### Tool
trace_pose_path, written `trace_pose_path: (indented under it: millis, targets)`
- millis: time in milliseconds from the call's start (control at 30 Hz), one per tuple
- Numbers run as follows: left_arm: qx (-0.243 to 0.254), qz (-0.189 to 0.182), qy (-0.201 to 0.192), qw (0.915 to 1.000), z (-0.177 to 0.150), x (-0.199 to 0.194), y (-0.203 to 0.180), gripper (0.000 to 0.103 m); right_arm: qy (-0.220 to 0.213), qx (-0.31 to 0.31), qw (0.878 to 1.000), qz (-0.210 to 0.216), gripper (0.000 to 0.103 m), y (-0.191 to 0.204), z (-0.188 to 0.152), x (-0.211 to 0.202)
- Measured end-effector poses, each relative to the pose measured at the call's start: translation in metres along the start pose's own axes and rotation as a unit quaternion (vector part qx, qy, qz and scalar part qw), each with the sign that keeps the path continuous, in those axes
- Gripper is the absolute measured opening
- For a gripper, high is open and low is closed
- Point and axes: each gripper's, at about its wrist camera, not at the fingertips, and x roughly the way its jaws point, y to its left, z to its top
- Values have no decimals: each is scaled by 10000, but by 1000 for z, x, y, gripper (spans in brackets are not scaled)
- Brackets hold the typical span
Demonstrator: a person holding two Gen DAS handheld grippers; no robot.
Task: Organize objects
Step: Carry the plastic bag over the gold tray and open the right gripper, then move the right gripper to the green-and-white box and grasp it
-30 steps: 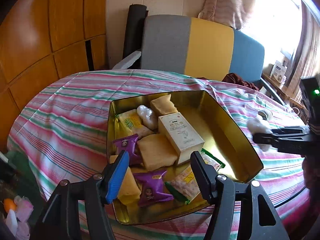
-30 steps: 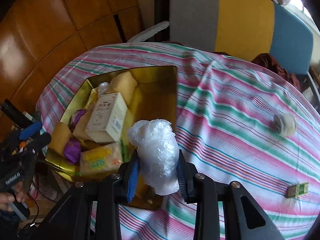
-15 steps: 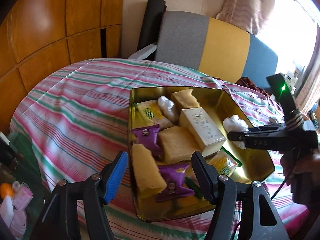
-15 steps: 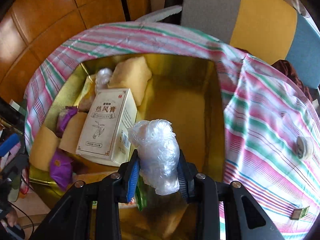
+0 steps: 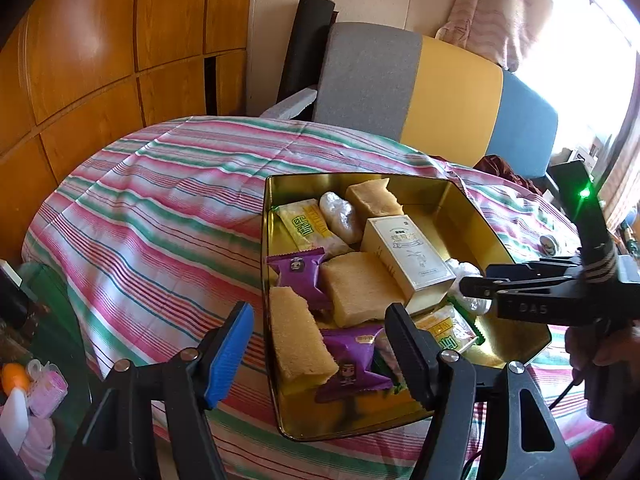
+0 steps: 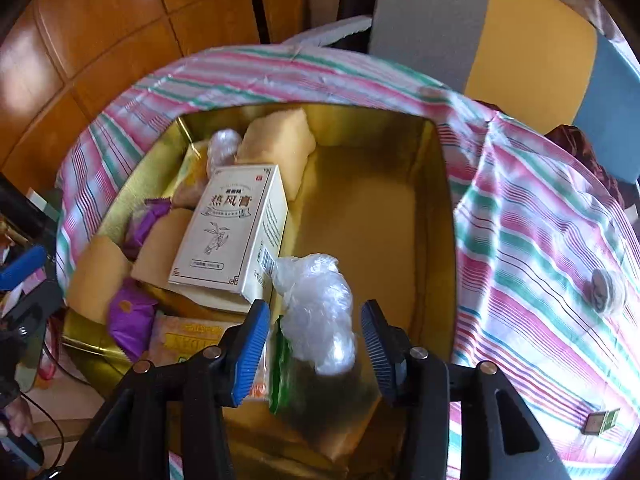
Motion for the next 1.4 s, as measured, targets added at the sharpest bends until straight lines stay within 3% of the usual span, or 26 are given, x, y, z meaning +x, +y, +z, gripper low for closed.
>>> trace_pose_path:
  millis: [433, 733, 800, 867, 967, 1200, 1300, 1400]
  targets:
    - [357, -45, -94, 9993, 3, -11, -24, 70, -487, 305, 9983, -44, 49, -19, -21, -46]
    - [610, -97, -95, 9980, 5, -14, -44, 71, -650, 724, 9947, -320, 49, -67, -46, -72]
    - [674, -114, -104, 9976, 6, -14, -49, 71, -661, 869, 9931, -429, 51, -83, -51, -77]
    - [744, -142, -108, 9971, 7, -14, -55, 72, -673, 1007, 9911, -545, 63, -100, -57, -83]
    - [861, -184, -108, 9961, 9, -14, -64, 72, -679, 1227, 9873, -742, 65, -128, -68, -90]
    - [1128, -378, -132, 9928, 14, -12, -93, 73, -731, 1988, 9696, -1224, 66, -201, -97, -114]
    - [1244, -480, -138, 9910, 15, -11, -106, 73, -808, 2538, 9531, -1436, 66, -239, -113, -127]
    - [1359, -589, -115, 9889, 15, -10, -120, 73, -905, 3182, 9309, -1552, 76, -279, -130, -138]
